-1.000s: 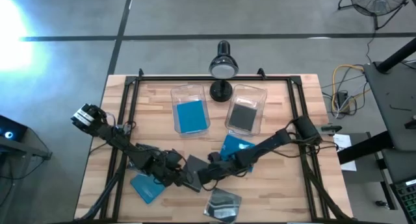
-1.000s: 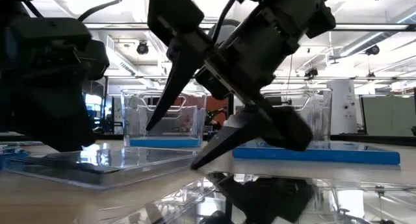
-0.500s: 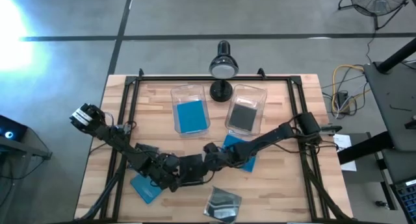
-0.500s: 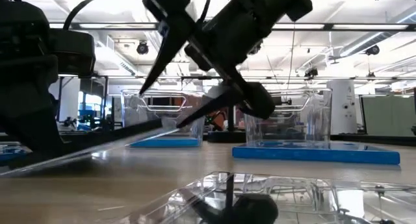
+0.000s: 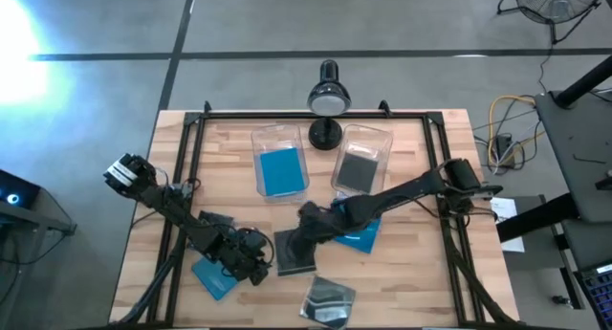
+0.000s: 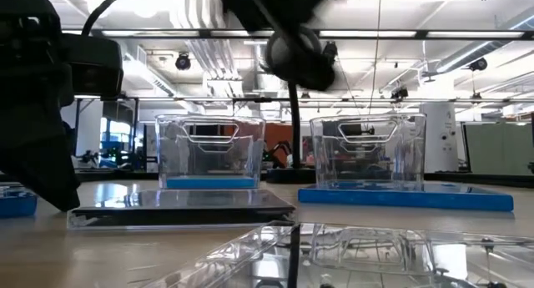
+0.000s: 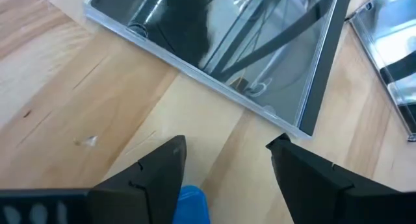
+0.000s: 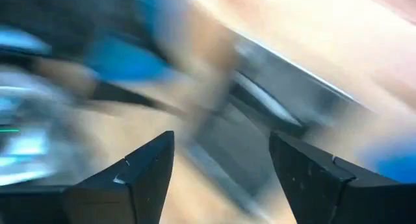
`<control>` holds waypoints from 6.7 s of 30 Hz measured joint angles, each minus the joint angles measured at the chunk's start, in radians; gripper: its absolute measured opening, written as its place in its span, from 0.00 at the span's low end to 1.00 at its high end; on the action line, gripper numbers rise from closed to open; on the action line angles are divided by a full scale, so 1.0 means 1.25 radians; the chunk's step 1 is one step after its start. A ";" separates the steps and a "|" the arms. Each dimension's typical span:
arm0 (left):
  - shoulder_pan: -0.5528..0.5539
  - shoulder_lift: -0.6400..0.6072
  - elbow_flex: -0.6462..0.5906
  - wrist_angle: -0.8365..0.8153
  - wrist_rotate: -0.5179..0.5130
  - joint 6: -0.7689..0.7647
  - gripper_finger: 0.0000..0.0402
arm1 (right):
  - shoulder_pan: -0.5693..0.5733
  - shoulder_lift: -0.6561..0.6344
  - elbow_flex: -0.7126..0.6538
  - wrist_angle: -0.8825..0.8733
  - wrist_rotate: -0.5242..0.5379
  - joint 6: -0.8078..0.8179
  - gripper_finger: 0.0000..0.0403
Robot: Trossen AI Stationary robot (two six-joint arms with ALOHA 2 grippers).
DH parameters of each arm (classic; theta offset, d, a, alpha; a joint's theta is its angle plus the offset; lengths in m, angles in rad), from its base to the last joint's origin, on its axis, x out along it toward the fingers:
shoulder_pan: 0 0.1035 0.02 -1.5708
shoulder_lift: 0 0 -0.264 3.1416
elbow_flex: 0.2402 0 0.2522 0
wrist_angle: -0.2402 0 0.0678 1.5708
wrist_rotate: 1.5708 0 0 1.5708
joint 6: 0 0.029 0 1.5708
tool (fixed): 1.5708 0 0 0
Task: Pick & place jewel cases by type
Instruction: Put the black CD case into the right transparent bin
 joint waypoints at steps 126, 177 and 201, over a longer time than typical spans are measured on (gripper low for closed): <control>-0.067 -0.110 0.034 -0.181 -0.246 -0.149 0.53 | -0.011 -0.225 -0.173 -0.651 0.643 0.860 0.10; 0.037 0.176 0.165 0.073 -0.003 0.121 0.53 | 0.272 0.051 -0.243 0.123 -0.509 0.008 0.09; 0.045 0.203 0.262 -0.286 0.071 0.010 0.53 | 0.127 -0.011 -0.192 0.040 -0.139 -0.027 0.10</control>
